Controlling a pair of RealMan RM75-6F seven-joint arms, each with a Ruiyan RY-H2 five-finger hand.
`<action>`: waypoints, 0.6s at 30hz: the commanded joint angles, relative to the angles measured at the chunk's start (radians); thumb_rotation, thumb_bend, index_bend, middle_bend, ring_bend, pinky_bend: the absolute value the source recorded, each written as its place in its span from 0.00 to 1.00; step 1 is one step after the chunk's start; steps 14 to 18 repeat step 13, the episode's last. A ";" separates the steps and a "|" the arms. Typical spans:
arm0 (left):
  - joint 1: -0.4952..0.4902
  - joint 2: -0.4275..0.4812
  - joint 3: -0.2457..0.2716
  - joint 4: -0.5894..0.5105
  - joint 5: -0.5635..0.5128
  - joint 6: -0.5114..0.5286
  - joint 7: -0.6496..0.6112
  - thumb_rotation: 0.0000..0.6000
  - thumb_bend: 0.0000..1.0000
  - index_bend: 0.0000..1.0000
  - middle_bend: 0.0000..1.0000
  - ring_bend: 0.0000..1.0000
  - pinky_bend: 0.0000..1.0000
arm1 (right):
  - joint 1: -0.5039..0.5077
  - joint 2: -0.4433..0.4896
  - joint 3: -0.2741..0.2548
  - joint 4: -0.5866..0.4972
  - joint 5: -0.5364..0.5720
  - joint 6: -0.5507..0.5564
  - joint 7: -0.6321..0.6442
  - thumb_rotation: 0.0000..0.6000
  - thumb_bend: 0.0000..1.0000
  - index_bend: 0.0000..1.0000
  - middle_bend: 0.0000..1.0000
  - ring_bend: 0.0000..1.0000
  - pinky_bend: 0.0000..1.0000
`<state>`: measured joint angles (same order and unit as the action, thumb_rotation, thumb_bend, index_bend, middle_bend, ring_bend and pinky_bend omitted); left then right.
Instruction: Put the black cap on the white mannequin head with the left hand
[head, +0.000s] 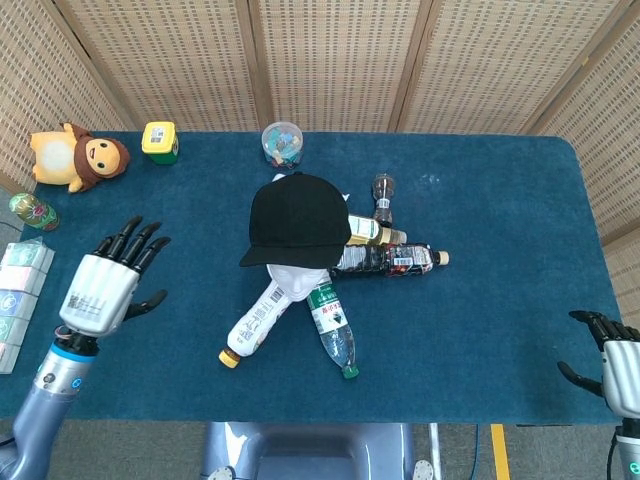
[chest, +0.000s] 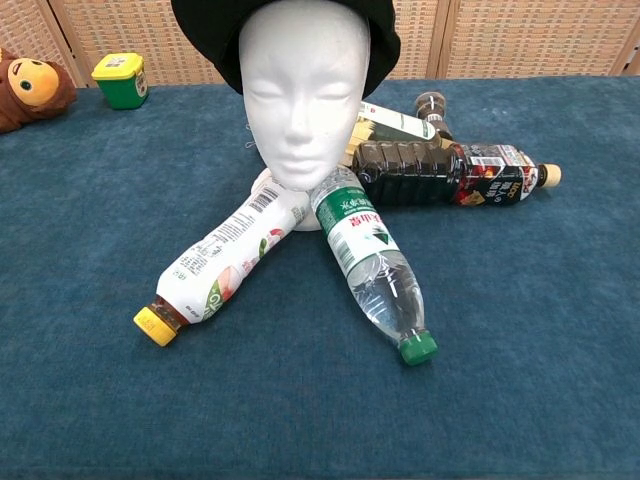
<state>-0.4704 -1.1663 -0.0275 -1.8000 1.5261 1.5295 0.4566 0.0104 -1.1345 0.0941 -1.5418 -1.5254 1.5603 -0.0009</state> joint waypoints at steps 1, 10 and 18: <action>0.084 -0.008 0.026 0.024 -0.040 0.066 -0.041 1.00 0.16 0.28 0.18 0.12 0.37 | 0.016 -0.002 0.004 -0.001 0.004 -0.019 -0.016 1.00 0.11 0.27 0.35 0.40 0.40; 0.278 -0.021 0.063 0.057 -0.163 0.160 -0.166 1.00 0.20 0.43 0.28 0.19 0.39 | 0.050 -0.018 0.003 0.010 0.004 -0.060 -0.027 1.00 0.11 0.30 0.35 0.40 0.40; 0.326 -0.020 0.078 0.064 -0.180 0.178 -0.194 1.00 0.20 0.44 0.28 0.19 0.39 | 0.054 -0.020 0.001 0.010 0.002 -0.064 -0.026 1.00 0.11 0.31 0.35 0.40 0.40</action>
